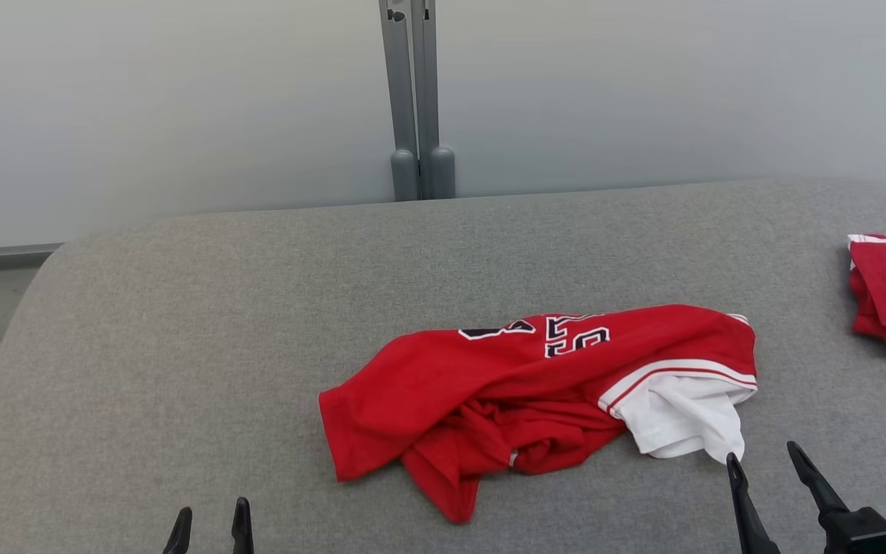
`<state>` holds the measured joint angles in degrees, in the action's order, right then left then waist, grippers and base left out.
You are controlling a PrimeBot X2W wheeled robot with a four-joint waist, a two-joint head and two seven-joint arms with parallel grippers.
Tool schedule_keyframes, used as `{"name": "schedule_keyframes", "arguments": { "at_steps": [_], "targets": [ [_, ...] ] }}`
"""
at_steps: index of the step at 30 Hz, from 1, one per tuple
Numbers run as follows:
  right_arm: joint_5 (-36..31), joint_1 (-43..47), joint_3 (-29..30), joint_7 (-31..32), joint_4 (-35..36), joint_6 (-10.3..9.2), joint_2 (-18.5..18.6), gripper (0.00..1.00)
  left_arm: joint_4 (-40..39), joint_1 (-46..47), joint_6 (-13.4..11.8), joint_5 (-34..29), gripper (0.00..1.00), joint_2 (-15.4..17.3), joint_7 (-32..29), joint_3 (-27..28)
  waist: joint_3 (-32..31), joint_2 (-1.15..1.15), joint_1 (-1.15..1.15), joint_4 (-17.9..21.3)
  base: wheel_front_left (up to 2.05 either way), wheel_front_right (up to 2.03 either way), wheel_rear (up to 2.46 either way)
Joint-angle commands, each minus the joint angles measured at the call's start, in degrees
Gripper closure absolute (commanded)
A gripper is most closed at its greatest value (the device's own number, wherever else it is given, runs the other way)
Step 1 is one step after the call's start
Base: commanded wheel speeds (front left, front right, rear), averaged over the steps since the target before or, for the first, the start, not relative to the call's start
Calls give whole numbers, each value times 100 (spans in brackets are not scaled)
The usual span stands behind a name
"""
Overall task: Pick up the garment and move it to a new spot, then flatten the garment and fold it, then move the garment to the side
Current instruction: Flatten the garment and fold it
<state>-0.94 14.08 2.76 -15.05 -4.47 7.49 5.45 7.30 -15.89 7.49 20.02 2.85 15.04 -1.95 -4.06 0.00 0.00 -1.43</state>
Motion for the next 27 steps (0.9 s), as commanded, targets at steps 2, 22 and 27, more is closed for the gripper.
{"name": "schedule_keyframes", "arguments": {
  "at_steps": [2,22,27],
  "targets": [
    [-48,-63,14,-15,40,0,-4,0,-26,-12,1,-83,0,13,17,22,17,0,0,-18,0,0,0],
    [53,-171,218,-16,114,0,-52,0,-55,124,1,-154,0,12,16,-114,73,0,0,-67,0,0,0],
    [145,-427,492,-15,-478,-1,-131,0,111,319,1,-184,0,15,16,-658,182,0,0,6,0,0,0]
  ]
}}
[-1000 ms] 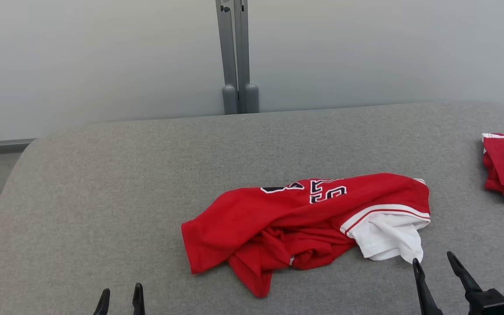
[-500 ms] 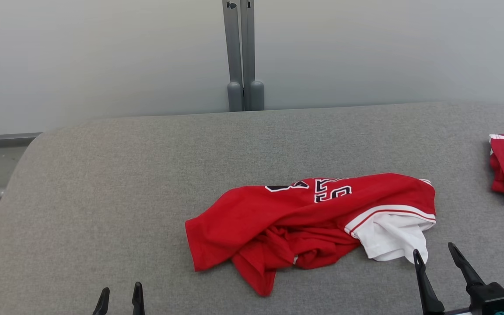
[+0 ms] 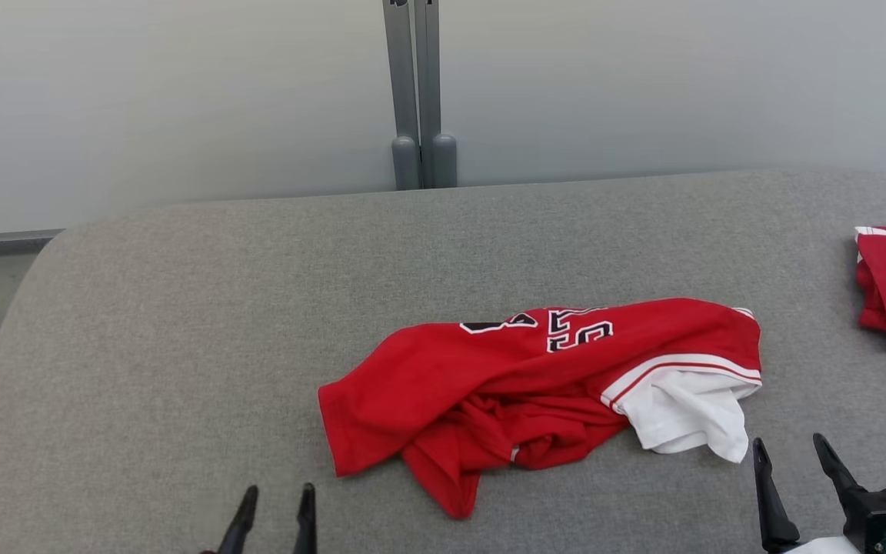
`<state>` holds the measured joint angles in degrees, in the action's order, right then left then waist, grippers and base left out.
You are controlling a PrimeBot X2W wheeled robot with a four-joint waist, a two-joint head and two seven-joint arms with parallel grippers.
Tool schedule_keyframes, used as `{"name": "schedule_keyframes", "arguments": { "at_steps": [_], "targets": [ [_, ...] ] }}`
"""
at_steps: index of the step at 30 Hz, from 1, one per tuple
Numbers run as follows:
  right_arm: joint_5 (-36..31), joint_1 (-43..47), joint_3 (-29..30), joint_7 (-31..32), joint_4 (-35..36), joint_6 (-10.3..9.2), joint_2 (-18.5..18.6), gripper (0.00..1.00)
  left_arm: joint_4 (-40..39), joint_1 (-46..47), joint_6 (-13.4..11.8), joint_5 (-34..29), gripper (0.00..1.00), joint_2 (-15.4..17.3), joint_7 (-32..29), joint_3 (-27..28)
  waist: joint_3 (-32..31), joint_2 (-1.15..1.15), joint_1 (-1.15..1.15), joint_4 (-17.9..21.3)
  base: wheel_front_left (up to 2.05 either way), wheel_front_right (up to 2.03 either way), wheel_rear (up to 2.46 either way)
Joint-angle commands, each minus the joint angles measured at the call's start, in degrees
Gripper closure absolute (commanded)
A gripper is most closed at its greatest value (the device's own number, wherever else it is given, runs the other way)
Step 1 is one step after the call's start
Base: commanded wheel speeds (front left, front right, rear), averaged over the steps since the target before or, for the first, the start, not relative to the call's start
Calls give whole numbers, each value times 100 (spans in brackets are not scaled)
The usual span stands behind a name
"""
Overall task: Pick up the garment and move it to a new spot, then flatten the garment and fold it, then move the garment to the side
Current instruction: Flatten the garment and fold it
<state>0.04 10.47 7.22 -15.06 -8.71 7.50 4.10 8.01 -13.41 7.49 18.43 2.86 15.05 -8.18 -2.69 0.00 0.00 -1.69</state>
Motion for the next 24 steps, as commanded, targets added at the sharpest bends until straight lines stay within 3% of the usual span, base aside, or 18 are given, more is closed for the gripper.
{"name": "schedule_keyframes", "arguments": {
  "at_steps": [1,7,11,16,24],
  "targets": [
    [57,-186,74,-13,-327,-2,10,0,198,137,1,22,0,41,15,-201,84,0,0,48,0,0,0],
    [179,-1140,-110,400,-1655,-1,107,0,1322,817,1,306,0,240,8,-1085,293,0,0,112,0,0,0],
    [331,-1681,-285,685,-2217,-1,95,0,1961,1237,-1,504,0,303,8,-1214,373,0,0,130,0,0,0],
    [490,-2015,-410,701,-2615,-1,105,0,2280,1593,-1,458,0,278,8,-1152,444,0,0,91,0,0,0],
    [748,-2259,-646,597,-2933,-1,169,0,2453,2012,-1,256,0,483,8,-1669,573,0,0,114,0,0,0]
  ]
}}
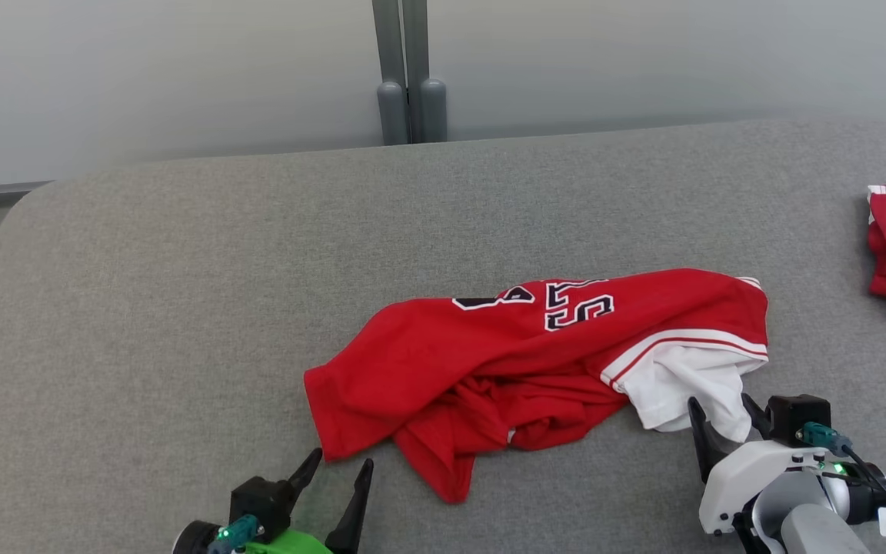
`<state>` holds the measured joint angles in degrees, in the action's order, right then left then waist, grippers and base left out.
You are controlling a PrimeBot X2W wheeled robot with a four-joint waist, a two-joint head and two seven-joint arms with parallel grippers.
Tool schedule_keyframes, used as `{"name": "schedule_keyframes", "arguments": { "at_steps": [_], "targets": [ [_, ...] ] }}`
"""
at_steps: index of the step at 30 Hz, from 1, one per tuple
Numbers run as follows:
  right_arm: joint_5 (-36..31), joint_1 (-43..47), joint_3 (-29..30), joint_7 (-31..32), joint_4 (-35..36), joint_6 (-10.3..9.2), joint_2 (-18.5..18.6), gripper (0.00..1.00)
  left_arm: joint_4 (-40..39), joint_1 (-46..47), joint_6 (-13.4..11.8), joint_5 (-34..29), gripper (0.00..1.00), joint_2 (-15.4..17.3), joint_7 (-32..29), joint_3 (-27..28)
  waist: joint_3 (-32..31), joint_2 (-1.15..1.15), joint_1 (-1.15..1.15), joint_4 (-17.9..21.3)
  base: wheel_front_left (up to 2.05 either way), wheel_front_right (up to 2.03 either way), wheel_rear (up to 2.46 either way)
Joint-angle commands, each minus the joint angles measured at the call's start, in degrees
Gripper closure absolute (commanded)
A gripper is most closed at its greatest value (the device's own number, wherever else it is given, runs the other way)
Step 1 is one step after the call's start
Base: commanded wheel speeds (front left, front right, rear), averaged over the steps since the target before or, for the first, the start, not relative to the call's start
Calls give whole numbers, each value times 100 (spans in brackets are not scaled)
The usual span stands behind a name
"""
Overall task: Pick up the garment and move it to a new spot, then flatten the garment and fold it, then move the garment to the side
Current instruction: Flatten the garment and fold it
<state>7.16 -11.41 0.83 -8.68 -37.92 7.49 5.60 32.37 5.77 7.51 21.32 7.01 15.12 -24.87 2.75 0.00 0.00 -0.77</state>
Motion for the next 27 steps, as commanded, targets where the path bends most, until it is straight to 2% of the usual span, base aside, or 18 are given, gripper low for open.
{"name": "schedule_keyframes", "arguments": {
  "at_steps": [1,12,21,22,23,24,27],
  "targets": [
    [53,-102,-35,-60,-36,0,23,0,31,145,-3,-92,0,118,1,-55,50,0,0,39,0,0,0],
    [221,-401,-175,-53,-228,0,53,0,75,512,-3,-527,0,328,1,-268,275,0,0,120,0,0,0],
    [399,-617,-311,38,-397,0,-21,0,197,692,-3,-729,0,328,1,-374,489,0,0,99,0,0,0],
    [457,-621,-333,46,-403,0,-34,33,212,722,-3,-739,16,321,1,-398,506,0,0,94,0,0,0],
    [518,-618,-349,27,-391,0,-39,68,233,744,-3,-738,52,319,1,-416,514,0,0,89,0,0,0],
    [587,-597,-371,9,-364,0,-41,100,262,756,-3,-714,100,300,1,-464,507,0,0,78,0,0,0],
    [875,-424,-512,73,-177,0,10,100,259,749,-3,-530,100,321,1,-610,393,0,0,46,0,0,0]
  ]
}}
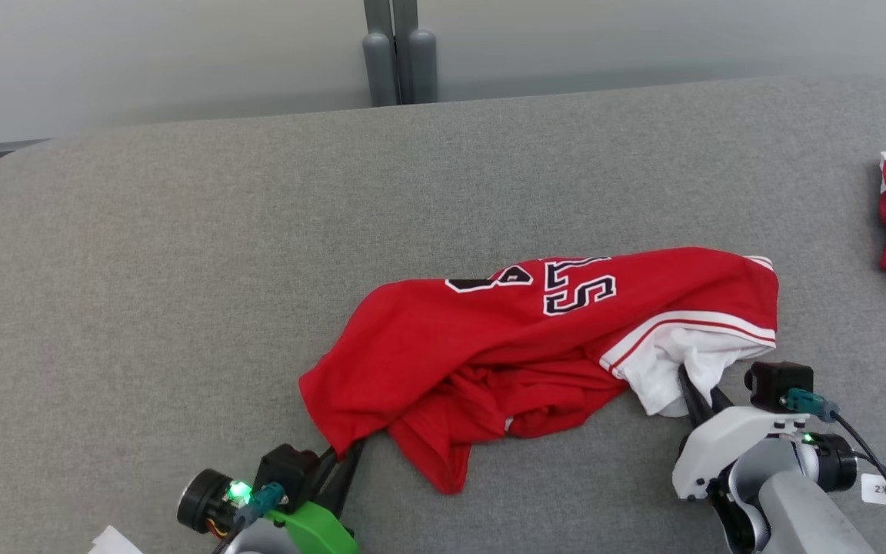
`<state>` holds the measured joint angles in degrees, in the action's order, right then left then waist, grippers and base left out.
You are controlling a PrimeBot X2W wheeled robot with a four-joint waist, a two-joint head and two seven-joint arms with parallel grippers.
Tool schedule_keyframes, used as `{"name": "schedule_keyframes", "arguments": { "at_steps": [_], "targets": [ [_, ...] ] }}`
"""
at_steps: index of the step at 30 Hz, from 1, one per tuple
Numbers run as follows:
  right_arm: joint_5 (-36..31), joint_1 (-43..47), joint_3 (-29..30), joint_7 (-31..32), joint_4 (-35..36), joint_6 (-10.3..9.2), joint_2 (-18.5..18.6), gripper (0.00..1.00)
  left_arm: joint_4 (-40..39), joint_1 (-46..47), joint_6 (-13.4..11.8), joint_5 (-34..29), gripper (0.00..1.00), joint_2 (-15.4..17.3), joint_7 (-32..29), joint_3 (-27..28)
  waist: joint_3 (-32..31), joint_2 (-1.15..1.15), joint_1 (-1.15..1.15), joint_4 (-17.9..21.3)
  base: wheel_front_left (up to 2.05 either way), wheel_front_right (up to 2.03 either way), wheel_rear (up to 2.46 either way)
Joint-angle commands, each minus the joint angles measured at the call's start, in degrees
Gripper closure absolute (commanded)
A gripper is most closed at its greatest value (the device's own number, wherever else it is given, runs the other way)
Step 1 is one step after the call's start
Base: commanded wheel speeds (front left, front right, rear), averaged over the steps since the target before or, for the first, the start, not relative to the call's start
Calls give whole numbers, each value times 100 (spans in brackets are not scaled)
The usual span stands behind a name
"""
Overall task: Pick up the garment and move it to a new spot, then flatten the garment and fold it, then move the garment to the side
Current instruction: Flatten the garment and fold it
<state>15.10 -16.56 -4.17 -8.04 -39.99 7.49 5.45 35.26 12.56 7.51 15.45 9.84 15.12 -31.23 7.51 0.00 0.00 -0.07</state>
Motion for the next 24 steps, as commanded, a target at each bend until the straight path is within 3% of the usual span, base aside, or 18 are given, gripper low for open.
{"name": "schedule_keyframes", "arguments": {
  "at_steps": [1,4,8,13,17,20,24],
  "targets": [
    [322,151,-44,64,211,0,47,100,-103,24,-6,146,100,86,1,52,-147,0,0,-28,0,0,0],
    [1169,320,-72,353,1045,0,204,100,-427,-254,-6,470,100,237,1,47,-350,0,0,9,0,0,0],
    [2474,741,241,1173,2754,0,695,100,-1277,-591,-6,1287,100,747,-40,-146,-700,0,0,59,0,0,0],
    [3632,1137,1344,2399,4669,1,1070,100,-3379,-923,-6,3089,100,1545,-847,-15,-962,0,0,33,0,0,0],
    [4085,1043,2255,3223,5524,1,994,100,-5034,-1031,-89,4204,100,2093,-1736,328,-992,0,0,-9,0,0,0],
    [4279,744,2729,3803,5953,1,852,100,-6047,-931,-355,4988,100,2351,-2345,609,-949,0,0,-26,0,0,0],
    [3957,82,2939,4500,6054,1,762,100,-6711,-403,-799,5907,100,2511,-3027,965,-730,0,0,-9,0,0,0]
  ]
}}
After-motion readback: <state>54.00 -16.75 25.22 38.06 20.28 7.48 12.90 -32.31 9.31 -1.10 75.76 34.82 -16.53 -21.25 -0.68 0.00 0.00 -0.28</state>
